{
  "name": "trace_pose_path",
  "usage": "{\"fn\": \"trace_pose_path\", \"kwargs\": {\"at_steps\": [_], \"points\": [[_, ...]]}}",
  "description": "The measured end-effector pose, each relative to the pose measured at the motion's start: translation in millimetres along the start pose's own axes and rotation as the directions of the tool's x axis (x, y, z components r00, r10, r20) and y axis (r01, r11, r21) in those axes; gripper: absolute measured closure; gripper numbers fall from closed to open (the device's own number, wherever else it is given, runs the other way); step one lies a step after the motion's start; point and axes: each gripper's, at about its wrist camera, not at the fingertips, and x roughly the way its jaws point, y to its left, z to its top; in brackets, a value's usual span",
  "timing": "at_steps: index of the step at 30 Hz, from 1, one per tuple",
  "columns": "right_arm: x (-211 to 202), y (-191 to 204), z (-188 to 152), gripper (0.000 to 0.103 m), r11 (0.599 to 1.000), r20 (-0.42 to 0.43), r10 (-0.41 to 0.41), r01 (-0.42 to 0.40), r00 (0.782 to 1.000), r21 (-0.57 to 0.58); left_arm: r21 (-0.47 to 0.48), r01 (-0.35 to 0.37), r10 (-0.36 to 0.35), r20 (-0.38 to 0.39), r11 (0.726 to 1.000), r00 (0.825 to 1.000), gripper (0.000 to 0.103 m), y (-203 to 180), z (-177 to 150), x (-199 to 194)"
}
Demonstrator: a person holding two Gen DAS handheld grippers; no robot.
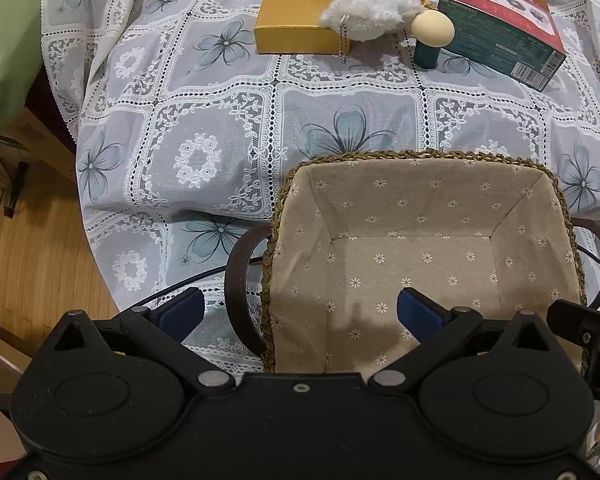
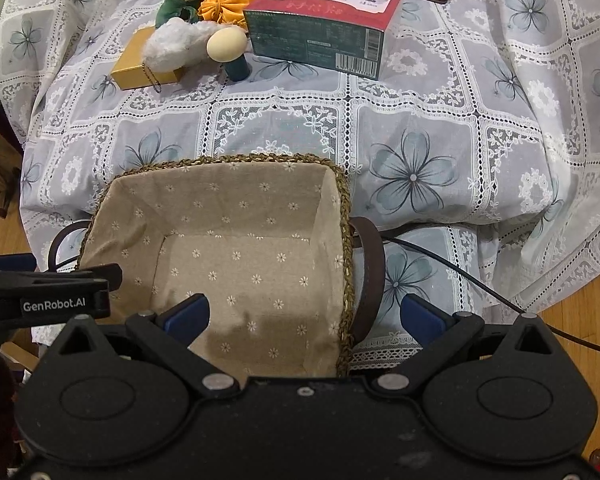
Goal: Organize soft objects
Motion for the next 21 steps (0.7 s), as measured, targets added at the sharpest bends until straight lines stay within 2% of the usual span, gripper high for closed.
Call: {"fn": "trace_pose_path", "kwargs": {"at_steps": [21], "points": [[4.9, 1.2, 1.9, 0.001, 1.0, -0.017, -0.002, 0.002, 1.0, 0.005, 0.007, -0.002, 0.002, -0.012, 1.0, 1.0, 0.004, -1.2, 1.0, 3.7]]}}
